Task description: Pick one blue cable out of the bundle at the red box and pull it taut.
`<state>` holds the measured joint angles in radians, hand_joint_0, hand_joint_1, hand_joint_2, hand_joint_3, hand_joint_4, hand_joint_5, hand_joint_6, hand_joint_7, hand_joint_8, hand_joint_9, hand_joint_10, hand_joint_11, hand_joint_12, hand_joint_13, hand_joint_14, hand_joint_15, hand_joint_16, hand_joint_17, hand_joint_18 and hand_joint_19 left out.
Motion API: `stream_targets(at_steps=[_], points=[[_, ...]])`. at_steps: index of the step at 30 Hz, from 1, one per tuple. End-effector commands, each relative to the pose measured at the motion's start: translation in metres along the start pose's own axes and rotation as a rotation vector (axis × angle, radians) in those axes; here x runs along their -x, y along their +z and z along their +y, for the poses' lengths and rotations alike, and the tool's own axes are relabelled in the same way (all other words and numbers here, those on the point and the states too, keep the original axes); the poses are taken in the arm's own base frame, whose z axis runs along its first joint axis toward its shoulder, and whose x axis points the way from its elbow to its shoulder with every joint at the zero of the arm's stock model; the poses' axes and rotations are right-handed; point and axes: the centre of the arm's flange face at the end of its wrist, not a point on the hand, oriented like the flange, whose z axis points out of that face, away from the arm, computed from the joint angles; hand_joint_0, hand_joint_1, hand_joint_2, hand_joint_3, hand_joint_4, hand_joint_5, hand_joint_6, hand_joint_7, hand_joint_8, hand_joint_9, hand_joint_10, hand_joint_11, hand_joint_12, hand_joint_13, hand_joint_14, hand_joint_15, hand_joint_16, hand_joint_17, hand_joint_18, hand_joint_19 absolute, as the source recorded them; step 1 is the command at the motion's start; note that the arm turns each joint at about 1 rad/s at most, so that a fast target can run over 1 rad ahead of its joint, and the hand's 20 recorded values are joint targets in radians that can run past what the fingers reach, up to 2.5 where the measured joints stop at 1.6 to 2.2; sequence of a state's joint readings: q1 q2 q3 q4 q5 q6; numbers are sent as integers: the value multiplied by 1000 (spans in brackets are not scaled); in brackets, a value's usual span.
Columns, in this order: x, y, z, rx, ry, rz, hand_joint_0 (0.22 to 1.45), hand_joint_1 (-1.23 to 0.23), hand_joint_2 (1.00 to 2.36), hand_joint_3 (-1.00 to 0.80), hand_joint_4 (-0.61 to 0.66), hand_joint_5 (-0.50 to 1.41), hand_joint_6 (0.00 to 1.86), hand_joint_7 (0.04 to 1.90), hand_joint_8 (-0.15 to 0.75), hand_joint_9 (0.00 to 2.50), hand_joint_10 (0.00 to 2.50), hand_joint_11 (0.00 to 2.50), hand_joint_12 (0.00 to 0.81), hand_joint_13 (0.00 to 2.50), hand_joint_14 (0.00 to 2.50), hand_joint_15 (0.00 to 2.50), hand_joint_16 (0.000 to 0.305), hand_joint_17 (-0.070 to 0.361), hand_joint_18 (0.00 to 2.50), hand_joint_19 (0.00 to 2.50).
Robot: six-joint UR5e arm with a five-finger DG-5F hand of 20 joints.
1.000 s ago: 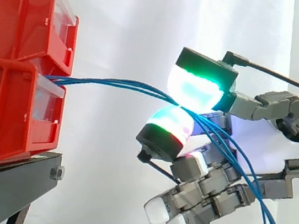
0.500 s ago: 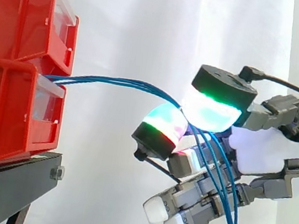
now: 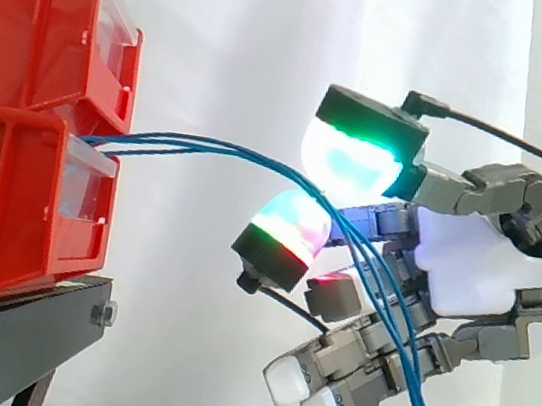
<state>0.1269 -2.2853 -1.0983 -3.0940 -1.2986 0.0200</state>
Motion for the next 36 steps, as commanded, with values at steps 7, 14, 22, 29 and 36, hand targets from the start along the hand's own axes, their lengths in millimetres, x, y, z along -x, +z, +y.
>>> stream_targets(at_steps=[7,14,22,29,36], points=[[1,0,0,0,0,-2,636,-695,1007,-405,-28,-217,938,929,261,1064,9,1137,370,734,14,399,47,106,648,251],[0,0,0,-2,-1,0,642,-687,1005,-436,2,-222,940,898,285,1036,10,1086,372,725,12,386,48,108,642,245],[0,0,0,-3,1,0,640,-671,1003,-453,29,-224,940,876,314,1100,11,1075,375,731,12,381,49,109,641,238],[-1,-1,3,-2,48,4,643,-665,1003,-463,33,-224,940,862,294,1138,9,1138,377,750,14,388,49,110,646,238],[-2,-3,-1,-31,110,0,646,-668,1002,-468,39,-225,939,861,287,1195,6,1235,380,766,14,390,49,110,647,238]])
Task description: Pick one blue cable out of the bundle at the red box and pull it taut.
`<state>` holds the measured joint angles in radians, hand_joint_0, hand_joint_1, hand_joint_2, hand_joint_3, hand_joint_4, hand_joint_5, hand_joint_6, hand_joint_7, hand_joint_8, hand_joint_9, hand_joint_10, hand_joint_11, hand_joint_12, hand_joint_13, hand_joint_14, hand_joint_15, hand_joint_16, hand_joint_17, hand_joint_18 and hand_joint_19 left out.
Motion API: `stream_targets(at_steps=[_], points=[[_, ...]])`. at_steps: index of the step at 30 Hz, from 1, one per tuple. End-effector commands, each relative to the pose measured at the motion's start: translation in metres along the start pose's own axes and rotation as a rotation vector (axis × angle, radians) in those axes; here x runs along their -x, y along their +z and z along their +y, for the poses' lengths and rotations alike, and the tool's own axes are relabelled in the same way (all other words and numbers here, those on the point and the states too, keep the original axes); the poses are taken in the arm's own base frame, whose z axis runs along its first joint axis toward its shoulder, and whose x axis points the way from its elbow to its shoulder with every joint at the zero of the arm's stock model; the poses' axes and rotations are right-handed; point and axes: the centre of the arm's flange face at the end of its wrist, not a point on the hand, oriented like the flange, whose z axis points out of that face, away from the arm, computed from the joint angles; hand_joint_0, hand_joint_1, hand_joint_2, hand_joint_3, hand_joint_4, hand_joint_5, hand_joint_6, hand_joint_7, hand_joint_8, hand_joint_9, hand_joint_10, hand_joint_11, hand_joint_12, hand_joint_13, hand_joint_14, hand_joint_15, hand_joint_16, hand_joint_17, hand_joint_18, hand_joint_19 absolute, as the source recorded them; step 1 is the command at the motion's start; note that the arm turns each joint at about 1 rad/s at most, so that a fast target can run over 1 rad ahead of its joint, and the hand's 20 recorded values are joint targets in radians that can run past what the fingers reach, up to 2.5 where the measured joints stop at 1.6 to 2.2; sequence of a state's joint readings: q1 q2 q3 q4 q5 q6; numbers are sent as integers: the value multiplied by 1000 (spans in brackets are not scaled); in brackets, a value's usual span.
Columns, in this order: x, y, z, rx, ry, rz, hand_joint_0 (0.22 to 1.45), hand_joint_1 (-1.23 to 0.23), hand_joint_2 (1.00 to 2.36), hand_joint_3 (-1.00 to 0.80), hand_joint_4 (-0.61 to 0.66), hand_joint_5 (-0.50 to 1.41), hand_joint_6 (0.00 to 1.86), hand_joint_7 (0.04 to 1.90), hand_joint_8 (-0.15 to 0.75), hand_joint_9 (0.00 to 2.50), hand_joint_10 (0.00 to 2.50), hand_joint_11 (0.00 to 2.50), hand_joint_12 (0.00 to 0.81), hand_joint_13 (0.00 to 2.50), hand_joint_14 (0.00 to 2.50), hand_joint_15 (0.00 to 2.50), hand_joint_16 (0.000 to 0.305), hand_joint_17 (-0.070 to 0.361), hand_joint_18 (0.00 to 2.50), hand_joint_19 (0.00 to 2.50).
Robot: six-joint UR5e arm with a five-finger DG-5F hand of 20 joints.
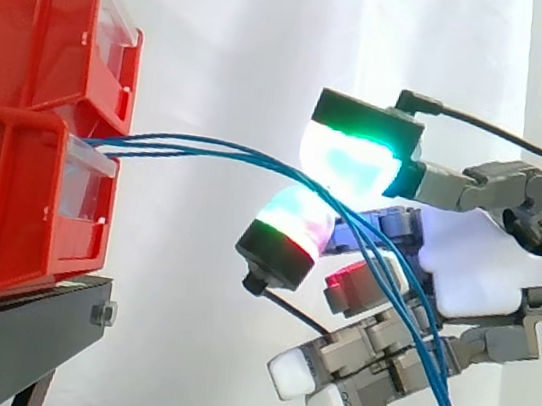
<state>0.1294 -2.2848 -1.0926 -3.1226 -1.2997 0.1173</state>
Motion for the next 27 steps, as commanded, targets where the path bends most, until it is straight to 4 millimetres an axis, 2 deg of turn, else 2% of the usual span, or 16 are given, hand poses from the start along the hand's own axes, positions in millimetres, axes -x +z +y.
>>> stream_targets(at_steps=[1,8,15,19,22,27], points=[[0,-1,-2,-13,22,-3,646,-668,1003,-470,38,-224,939,853,283,1206,5,1246,380,767,13,399,49,110,648,238],[0,-2,-2,-18,28,-3,659,-690,1001,-479,43,-224,939,838,280,1251,0,1334,381,791,13,411,49,109,653,229],[0,-1,-2,-17,28,-2,732,-887,1000,-500,40,-220,939,845,270,1248,22,1364,374,830,14,427,48,107,684,187],[0,-1,-2,-17,26,0,747,-935,1000,-500,27,-221,939,865,255,1233,6,1367,364,841,16,434,47,106,696,156],[0,-1,-2,-16,27,-2,718,-958,1000,-500,25,-224,941,863,250,1211,19,1375,362,845,15,445,47,106,701,161],[0,-1,-2,-14,26,0,572,-965,1000,-500,38,-230,944,856,270,1178,109,1311,367,846,15,461,48,109,707,191]])
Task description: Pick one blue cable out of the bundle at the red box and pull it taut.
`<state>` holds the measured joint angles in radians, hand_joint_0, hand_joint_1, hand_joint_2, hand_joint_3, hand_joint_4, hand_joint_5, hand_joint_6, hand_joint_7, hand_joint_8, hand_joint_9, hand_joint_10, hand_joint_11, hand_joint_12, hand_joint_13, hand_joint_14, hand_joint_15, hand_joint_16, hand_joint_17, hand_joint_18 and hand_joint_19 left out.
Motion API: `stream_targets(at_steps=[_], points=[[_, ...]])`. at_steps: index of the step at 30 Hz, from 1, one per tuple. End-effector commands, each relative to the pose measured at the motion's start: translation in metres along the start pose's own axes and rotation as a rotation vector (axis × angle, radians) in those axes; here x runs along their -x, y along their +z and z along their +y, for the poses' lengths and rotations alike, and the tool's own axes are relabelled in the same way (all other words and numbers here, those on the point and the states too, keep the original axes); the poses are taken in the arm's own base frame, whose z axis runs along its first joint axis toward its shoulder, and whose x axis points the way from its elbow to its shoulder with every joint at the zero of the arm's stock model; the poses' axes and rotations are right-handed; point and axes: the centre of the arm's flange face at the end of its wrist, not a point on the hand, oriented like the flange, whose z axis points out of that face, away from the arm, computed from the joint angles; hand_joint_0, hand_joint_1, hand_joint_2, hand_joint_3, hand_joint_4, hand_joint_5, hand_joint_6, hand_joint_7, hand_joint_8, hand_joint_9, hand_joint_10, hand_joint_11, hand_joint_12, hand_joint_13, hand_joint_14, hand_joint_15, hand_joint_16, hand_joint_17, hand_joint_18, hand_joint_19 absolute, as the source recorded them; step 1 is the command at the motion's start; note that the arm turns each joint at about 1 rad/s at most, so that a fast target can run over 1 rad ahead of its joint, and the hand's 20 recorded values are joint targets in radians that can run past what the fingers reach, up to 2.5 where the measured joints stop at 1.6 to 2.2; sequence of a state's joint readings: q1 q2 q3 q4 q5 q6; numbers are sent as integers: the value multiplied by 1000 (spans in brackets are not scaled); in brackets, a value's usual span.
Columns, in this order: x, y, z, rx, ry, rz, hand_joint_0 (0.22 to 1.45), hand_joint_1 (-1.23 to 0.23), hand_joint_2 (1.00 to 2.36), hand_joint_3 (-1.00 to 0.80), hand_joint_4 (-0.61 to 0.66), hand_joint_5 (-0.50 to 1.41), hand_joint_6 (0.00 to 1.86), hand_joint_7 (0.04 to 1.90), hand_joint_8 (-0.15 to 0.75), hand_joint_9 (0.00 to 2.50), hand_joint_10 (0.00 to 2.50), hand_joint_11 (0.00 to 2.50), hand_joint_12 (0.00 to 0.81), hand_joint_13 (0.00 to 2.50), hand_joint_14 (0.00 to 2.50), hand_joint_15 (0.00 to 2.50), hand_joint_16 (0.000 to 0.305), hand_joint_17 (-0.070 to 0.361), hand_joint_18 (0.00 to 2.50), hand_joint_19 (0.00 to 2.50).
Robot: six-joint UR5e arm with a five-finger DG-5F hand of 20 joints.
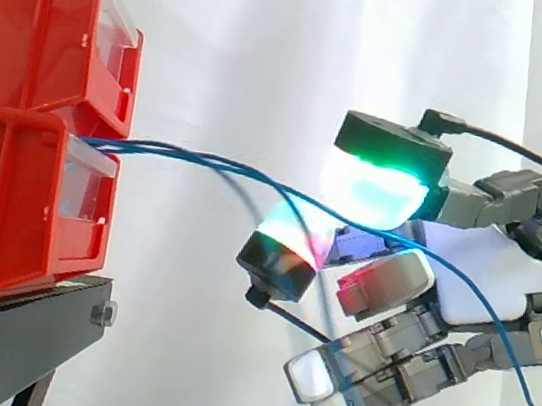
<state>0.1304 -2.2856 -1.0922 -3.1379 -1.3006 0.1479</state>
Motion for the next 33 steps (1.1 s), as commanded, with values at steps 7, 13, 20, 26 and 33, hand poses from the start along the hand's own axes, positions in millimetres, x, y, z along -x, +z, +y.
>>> stream_targets(at_steps=[7,13,20,26,33], points=[[1,0,0,-2,-1,0,514,-853,1000,-500,58,-227,944,827,288,1183,186,1268,386,857,15,465,52,116,720,219],[1,0,1,0,0,3,562,-798,1000,-500,50,-226,938,839,278,1199,100,1327,381,844,15,474,50,112,697,233],[1,0,0,-3,-2,3,637,-730,1008,-412,40,-219,935,872,273,1225,64,1352,378,846,15,476,49,109,690,247],[-1,0,0,-1,-3,5,629,-722,1016,-266,9,-216,946,903,274,1231,63,1366,383,847,15,486,48,109,687,272],[-2,0,0,-2,-5,3,602,-697,1020,-160,-26,-200,946,960,268,1268,14,1405,382,841,17,485,48,108,686,289]])
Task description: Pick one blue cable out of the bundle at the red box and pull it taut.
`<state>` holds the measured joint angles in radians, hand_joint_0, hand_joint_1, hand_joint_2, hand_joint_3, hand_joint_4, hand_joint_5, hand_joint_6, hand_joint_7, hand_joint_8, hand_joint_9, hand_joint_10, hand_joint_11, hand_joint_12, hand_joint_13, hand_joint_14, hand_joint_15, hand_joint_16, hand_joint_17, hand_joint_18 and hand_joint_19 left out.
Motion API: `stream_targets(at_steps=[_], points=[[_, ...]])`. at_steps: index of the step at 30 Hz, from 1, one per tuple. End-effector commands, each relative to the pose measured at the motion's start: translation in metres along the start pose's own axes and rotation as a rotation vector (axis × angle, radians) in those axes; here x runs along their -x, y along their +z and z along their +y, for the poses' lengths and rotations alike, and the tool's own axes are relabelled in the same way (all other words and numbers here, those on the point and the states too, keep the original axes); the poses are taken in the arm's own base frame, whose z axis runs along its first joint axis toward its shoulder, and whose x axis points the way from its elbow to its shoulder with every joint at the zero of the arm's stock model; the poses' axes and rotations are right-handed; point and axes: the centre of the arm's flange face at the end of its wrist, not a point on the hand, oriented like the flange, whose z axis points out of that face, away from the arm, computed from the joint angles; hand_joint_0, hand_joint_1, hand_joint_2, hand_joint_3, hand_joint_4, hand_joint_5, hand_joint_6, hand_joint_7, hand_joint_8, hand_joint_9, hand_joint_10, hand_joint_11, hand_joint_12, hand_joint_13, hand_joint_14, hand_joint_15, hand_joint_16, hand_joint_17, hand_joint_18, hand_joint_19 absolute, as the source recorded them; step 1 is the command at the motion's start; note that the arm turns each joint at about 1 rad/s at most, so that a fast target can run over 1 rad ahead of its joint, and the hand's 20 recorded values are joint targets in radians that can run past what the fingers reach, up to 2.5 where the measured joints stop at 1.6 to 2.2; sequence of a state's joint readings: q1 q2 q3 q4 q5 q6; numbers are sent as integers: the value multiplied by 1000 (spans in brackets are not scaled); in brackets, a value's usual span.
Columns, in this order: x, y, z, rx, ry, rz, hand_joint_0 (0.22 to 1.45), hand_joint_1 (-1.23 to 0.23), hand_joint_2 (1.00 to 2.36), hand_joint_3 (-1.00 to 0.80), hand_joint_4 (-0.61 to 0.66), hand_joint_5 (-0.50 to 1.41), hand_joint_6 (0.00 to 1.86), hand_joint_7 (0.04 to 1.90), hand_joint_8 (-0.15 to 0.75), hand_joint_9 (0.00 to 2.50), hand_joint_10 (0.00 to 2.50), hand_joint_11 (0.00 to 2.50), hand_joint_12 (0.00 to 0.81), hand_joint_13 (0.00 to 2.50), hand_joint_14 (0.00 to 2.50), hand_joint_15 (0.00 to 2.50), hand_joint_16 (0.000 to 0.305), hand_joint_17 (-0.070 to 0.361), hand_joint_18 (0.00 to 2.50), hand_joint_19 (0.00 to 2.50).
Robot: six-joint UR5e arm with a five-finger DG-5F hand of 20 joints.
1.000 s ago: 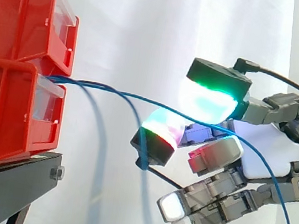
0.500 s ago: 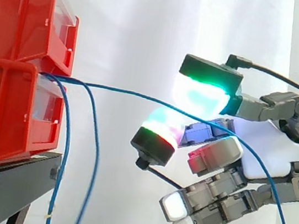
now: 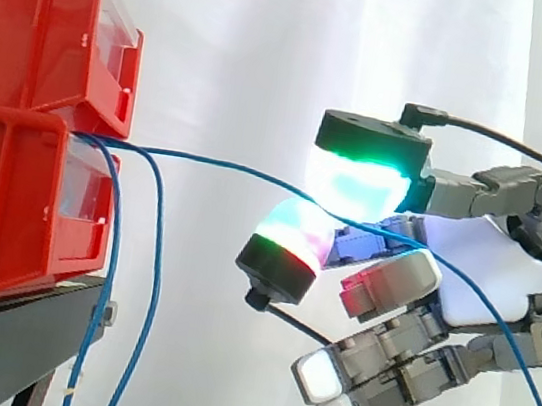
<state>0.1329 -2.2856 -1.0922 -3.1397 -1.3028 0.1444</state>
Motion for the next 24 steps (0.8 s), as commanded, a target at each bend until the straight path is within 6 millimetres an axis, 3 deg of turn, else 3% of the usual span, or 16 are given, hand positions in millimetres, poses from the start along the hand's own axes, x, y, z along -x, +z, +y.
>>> stream_targets(at_steps=[1,6,12,17,24], points=[[0,0,0,0,0,-2,600,-693,1019,-154,-33,-195,945,961,273,1271,27,1396,389,848,15,482,49,110,693,287],[-1,0,0,0,-1,-3,591,-661,1010,-152,-44,-185,945,952,296,1264,136,1283,425,853,13,464,56,126,726,268],[-1,0,0,0,-1,-2,578,-626,1008,-124,-85,-176,941,981,287,1263,0,1288,433,830,12,458,58,131,706,276],[-2,-1,1,1,0,3,576,-624,1000,-46,-139,-153,931,1046,292,1267,4,1146,443,831,11,433,62,138,720,258],[-2,-1,1,1,0,3,544,-624,1149,-13,-159,-133,920,1098,297,1253,6,992,454,834,10,409,63,142,742,237]])
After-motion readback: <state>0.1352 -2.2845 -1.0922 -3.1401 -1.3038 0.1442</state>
